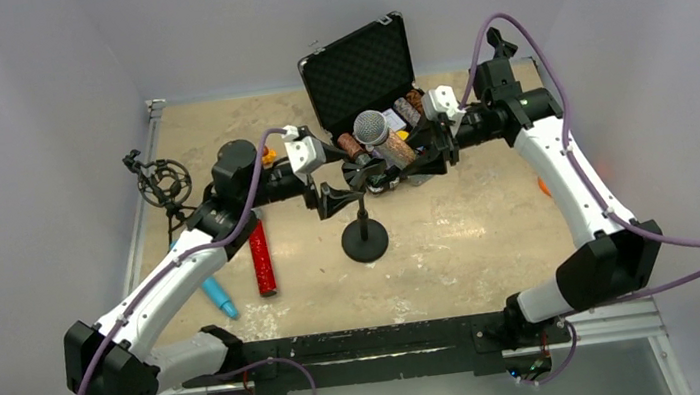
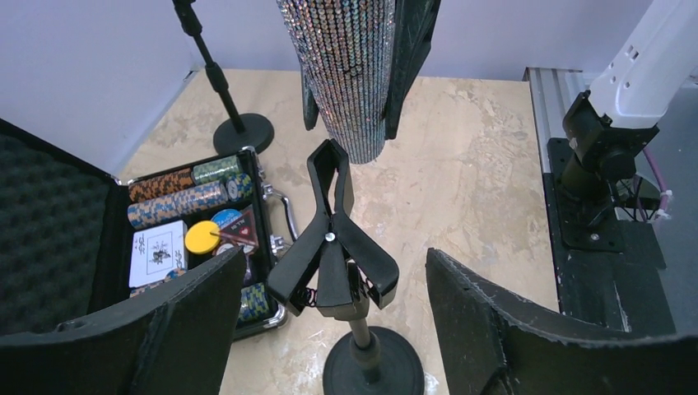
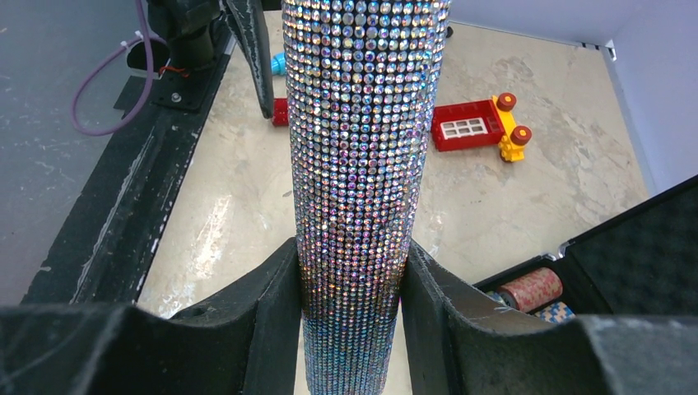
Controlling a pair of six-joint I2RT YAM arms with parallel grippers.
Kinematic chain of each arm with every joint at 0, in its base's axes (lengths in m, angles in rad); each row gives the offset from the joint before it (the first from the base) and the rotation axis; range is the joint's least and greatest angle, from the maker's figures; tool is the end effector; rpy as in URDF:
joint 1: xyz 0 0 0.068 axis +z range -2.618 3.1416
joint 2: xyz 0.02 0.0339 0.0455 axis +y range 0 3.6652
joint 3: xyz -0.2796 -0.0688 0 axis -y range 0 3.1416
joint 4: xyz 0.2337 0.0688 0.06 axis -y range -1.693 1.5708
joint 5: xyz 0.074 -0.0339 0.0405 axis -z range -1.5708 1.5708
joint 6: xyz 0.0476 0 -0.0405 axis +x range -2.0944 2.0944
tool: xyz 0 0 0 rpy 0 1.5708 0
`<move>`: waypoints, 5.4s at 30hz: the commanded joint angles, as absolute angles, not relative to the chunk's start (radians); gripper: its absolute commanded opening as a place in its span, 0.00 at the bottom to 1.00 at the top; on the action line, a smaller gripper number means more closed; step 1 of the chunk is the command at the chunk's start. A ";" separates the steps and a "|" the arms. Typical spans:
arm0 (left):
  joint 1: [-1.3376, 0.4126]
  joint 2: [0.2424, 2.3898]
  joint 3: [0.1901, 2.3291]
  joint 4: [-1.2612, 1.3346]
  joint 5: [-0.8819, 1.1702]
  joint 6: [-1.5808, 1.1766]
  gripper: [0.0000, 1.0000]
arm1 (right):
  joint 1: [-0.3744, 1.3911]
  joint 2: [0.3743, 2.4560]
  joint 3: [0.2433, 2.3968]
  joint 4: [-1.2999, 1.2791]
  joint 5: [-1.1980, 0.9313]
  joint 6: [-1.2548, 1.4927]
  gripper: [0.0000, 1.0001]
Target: Attach the microphones to the stand
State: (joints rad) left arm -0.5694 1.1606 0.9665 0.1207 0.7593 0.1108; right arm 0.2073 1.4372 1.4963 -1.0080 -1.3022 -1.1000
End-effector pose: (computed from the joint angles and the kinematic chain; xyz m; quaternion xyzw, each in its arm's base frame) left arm 0.1993 -0.1665 0.3757 0.4648 0.5573 -0.4081 0.5540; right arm 0.2479 0.0990 0.3939 -0.6077 0.4884 0.4154 0.4686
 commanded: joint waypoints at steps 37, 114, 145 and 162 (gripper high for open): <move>-0.566 1.161 0.793 0.440 0.788 -0.218 0.00 | 0.336 1.508 1.347 -0.749 -1.409 -0.956 0.00; -0.563 0.426 0.643 -0.224 0.531 -0.123 0.85 | 0.023 1.270 1.480 -0.861 -1.133 -0.649 0.21; -0.564 0.452 0.673 -0.268 0.531 -0.058 0.86 | -0.503 1.357 1.478 -0.234 -0.601 -0.223 0.22; -0.564 0.434 0.668 -0.277 0.533 -0.074 0.86 | -0.505 1.341 1.303 -0.106 -0.590 -0.162 0.40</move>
State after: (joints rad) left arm -0.5632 0.4446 0.6334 -0.2806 0.5282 -0.0830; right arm -0.5034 1.3937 1.3231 -0.1772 -0.5667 -0.1570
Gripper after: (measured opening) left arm 0.854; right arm 0.488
